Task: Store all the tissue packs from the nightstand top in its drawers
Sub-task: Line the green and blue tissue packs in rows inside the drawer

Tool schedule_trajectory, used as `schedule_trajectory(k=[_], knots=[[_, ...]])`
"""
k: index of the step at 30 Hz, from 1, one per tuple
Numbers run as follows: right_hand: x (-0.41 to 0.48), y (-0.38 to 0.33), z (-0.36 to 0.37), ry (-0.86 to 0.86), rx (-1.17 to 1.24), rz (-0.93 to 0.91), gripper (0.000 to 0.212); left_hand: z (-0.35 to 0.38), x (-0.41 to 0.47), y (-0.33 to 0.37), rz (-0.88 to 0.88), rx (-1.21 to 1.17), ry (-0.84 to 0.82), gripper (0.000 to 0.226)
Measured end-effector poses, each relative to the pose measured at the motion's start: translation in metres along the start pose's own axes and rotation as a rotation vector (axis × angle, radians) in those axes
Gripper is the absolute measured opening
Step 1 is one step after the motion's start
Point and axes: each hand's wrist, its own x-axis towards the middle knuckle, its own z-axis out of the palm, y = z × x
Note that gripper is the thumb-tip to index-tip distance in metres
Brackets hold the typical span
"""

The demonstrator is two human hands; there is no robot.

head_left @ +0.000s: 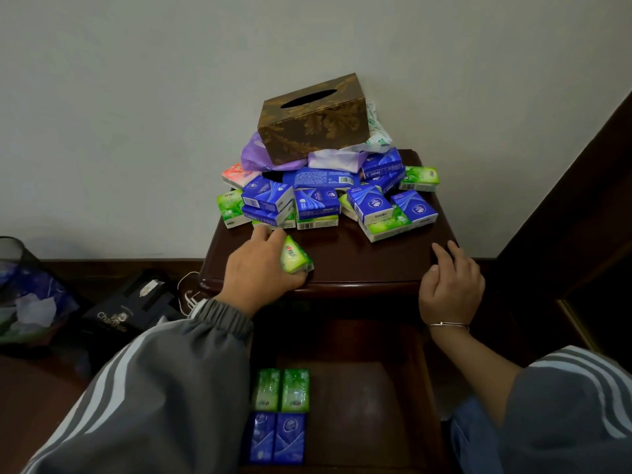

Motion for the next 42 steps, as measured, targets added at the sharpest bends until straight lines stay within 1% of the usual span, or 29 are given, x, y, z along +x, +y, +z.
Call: schedule_trajectory(k=[5, 7, 10, 11, 12, 14, 16, 17, 19, 21, 23, 25, 26, 29, 30, 32, 34, 36, 37, 40, 41, 42], knots=[[0.000, -0.003, -0.004, -0.010, 0.023, 0.019, 0.051, 0.005, -0.005, -0.006, -0.102, -0.072, 0.010, 0.060], [0.001, -0.004, -0.008, -0.033, 0.042, 0.040, 0.047, 0.006, -0.004, -0.003, -0.118, -0.071, 0.003, 0.060], [0.007, -0.007, -0.012, -0.053, 0.107, 0.144, 0.036, 0.007, -0.004, -0.002, -0.141, -0.082, -0.002, 0.060], [0.011, -0.010, -0.014, -0.044, 0.123, 0.178, 0.036, 0.008, -0.005, -0.002, -0.145, -0.085, 0.000, 0.060], [0.016, -0.014, -0.015, -0.032, 0.129, 0.188, 0.037, 0.009, -0.005, -0.002, -0.149, -0.087, 0.003, 0.060], [0.033, -0.026, -0.015, -0.006, 0.159, 0.151, 0.038, 0.010, -0.005, -0.003, -0.153, -0.091, 0.008, 0.059], [0.059, -0.037, -0.010, -0.024, 0.200, 0.164, 0.040, 0.010, -0.004, -0.003, -0.156, -0.096, 0.005, 0.059], [0.074, -0.039, -0.007, -0.067, 0.210, 0.213, 0.042, 0.010, -0.003, -0.003, -0.156, -0.098, 0.004, 0.059], [0.100, -0.041, 0.001, -0.220, 0.200, 0.342, 0.047, 0.010, -0.003, -0.003, -0.157, -0.098, 0.005, 0.060], [0.113, -0.042, 0.006, -0.373, 0.124, 0.399, 0.054, 0.010, -0.003, -0.003, -0.159, -0.098, 0.005, 0.060], [0.120, -0.046, 0.007, -0.417, 0.111, 0.426, 0.055, 0.011, -0.003, -0.002, -0.159, -0.096, 0.011, 0.060], [0.125, -0.050, 0.008, -0.398, 0.194, 0.510, 0.051, 0.010, -0.003, -0.002, -0.161, -0.092, 0.017, 0.060], [0.127, -0.051, 0.007, -0.385, 0.278, 0.576, 0.047, 0.010, -0.003, -0.002, -0.163, -0.092, 0.019, 0.060], [0.130, -0.050, -0.006, -0.373, 0.624, 0.727, 0.023, 0.010, -0.003, -0.001, -0.161, -0.088, 0.021, 0.059], [0.130, -0.050, -0.012, -0.345, 0.729, 0.745, 0.024, 0.011, -0.003, -0.001, -0.160, -0.086, 0.022, 0.059], [0.130, -0.056, -0.023, -0.306, 0.878, 0.713, 0.035, 0.012, -0.002, -0.002, -0.157, -0.083, 0.020, 0.060], [0.128, -0.074, -0.031, -0.374, 0.908, 0.581, 0.034, 0.012, -0.001, -0.002, -0.158, -0.083, 0.014, 0.060], [0.122, -0.099, -0.031, -0.507, 0.824, 0.444, 0.033, 0.011, -0.001, -0.002, -0.164, -0.088, 0.005, 0.061], [0.118, -0.109, -0.028, -0.542, 0.756, 0.403, 0.033, 0.011, -0.001, -0.002, -0.167, -0.090, 0.000, 0.061], [0.110, -0.126, -0.011, -0.553, 0.600, 0.368, 0.027, 0.011, -0.002, -0.002, -0.167, -0.086, -0.008, 0.062], [0.109, -0.129, -0.006, -0.567, 0.553, 0.359, 0.028, 0.012, -0.001, -0.002, -0.163, -0.083, -0.005, 0.062], [0.108, -0.132, -0.001, -0.590, 0.501, 0.347, 0.035, 0.012, -0.001, -0.003, -0.161, -0.083, 0.000, 0.062]])
